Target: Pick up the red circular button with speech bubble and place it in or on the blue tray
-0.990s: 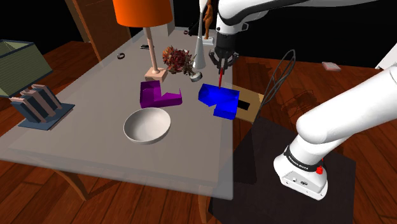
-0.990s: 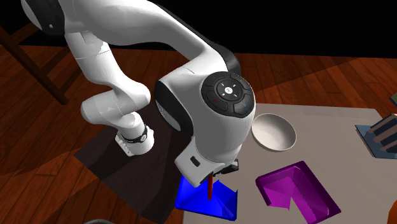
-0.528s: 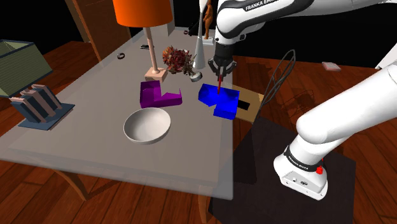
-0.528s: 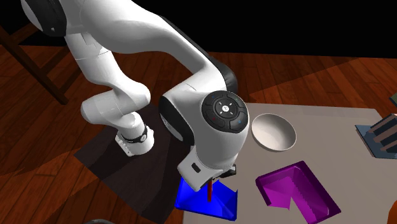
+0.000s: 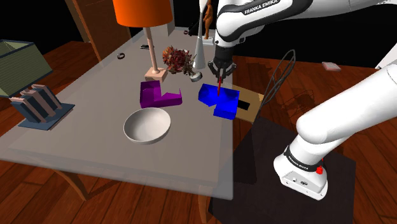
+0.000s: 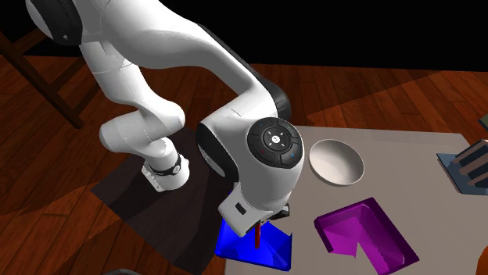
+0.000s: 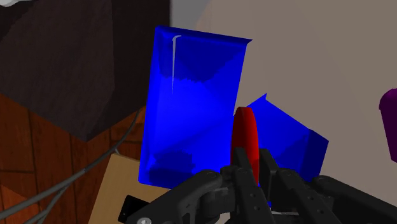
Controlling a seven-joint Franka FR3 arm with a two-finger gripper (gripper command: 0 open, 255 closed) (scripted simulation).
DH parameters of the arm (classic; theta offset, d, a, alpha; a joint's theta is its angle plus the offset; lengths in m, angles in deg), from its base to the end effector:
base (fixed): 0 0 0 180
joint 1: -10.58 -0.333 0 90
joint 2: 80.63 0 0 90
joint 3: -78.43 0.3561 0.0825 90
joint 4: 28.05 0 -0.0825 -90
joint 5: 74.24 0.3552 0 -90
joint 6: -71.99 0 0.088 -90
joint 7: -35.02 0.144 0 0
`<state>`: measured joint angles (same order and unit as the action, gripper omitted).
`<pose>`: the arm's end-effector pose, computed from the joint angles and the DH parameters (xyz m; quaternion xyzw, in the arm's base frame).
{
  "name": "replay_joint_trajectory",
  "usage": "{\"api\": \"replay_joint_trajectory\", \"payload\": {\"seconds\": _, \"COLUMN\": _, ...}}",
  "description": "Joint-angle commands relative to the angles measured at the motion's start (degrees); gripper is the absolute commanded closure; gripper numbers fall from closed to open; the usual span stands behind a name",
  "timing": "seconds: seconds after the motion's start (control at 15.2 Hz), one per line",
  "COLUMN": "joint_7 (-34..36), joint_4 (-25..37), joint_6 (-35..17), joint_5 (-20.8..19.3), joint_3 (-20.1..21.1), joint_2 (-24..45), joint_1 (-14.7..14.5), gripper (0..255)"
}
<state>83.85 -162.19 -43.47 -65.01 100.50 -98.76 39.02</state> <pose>0.4135 -0.0234 0.4601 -0.8642 0.5029 0.0175 0.0079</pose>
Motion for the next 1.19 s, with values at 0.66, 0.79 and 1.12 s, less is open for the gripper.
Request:
{"api": "replay_joint_trajectory", "payload": {"seconds": 0.66, "joint_7": -0.1, "joint_4": 5.9, "joint_6": 7.5, "joint_5": -0.2, "joint_3": -1.0, "joint_2": -1.7, "joint_1": 0.2, "gripper": 0}}
{"api": "replay_joint_trajectory", "payload": {"seconds": 0.79, "joint_7": -0.1, "joint_4": 5.9, "joint_6": 7.5, "joint_5": -0.2, "joint_3": -1.0, "joint_2": -1.7, "joint_1": 0.2, "gripper": 0}}
{"api": "replay_joint_trajectory", "payload": {"seconds": 1.12, "joint_7": -0.1, "joint_4": 5.9, "joint_6": 7.5, "joint_5": -0.2, "joint_3": -1.0, "joint_2": -1.7, "joint_1": 0.2, "gripper": 0}}
